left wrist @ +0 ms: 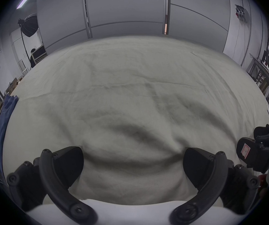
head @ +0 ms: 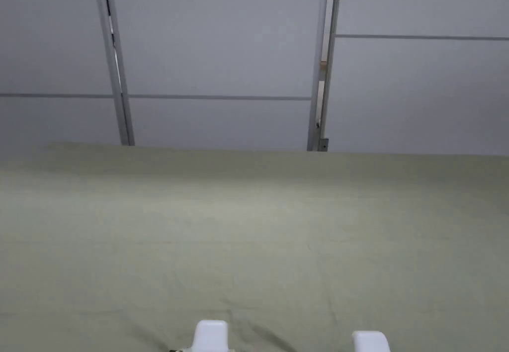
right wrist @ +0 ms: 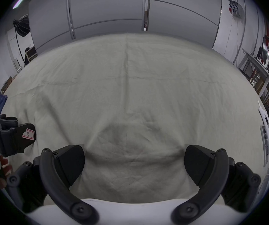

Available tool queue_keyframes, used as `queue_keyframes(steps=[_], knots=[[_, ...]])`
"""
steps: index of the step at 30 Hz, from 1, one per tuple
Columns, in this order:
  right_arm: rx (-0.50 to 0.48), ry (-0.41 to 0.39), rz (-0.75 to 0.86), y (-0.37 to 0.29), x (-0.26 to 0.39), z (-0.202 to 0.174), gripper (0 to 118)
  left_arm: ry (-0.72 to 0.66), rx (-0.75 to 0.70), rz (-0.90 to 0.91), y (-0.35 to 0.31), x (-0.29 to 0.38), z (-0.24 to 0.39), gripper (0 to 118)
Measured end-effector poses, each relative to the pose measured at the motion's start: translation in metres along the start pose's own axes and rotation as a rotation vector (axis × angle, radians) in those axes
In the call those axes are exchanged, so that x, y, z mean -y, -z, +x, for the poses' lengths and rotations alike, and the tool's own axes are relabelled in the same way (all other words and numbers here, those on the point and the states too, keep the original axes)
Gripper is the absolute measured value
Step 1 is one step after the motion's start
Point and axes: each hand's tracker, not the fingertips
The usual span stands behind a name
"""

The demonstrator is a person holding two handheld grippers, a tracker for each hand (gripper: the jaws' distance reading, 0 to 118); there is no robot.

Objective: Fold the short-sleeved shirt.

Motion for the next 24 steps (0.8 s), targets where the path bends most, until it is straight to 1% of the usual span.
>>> queue_keyframes(steps=[4,7,8,10,12,14,15,17,21,23,24], knots=[[-0.006,0.004,0.002,0.001,0.001,0.004,118,-0.003,0.009,0.004,-0.002,-0.001,-0.001,118],[-0.014,0.008,0.011,-0.02,-0.006,0.006,118,-0.018,0.029,-0.004,-0.012,-0.008,-0.007,118],[-0.005,0.036,0.069,-0.032,-0.005,0.007,118,-0.019,0.032,0.007,-0.021,-0.008,-0.009,118],[-0.062,0.092,0.134,-0.055,-0.006,0.01,118,-0.017,-0.021,0.081,-0.053,-0.001,-0.014,118],[-0.02,0.124,0.141,-0.085,-0.014,0.009,118,-0.067,-0.002,0.136,-0.083,0.003,-0.022,118],[-0.019,0.155,0.196,-0.115,-0.028,0.012,118,-0.133,0.006,0.186,-0.113,-0.002,-0.033,118],[-0.028,0.162,0.24,-0.127,-0.036,0.011,118,-0.16,0.004,0.225,-0.131,-0.009,-0.039,118],[-0.021,0.154,0.338,-0.171,-0.055,0.01,118,-0.158,-0.019,0.316,-0.175,-0.034,-0.051,118],[-0.013,0.084,0.601,-0.296,-0.102,0.002,118,-0.14,-0.068,0.613,-0.304,-0.089,-0.075,118],[-0.027,0.04,0.726,-0.355,-0.116,-0.003,118,-0.088,-0.029,0.776,-0.374,-0.106,-0.084,118],[-0.019,0.022,0.779,-0.383,-0.12,-0.007,118,-0.053,-0.037,0.826,-0.405,-0.111,-0.087,118]])
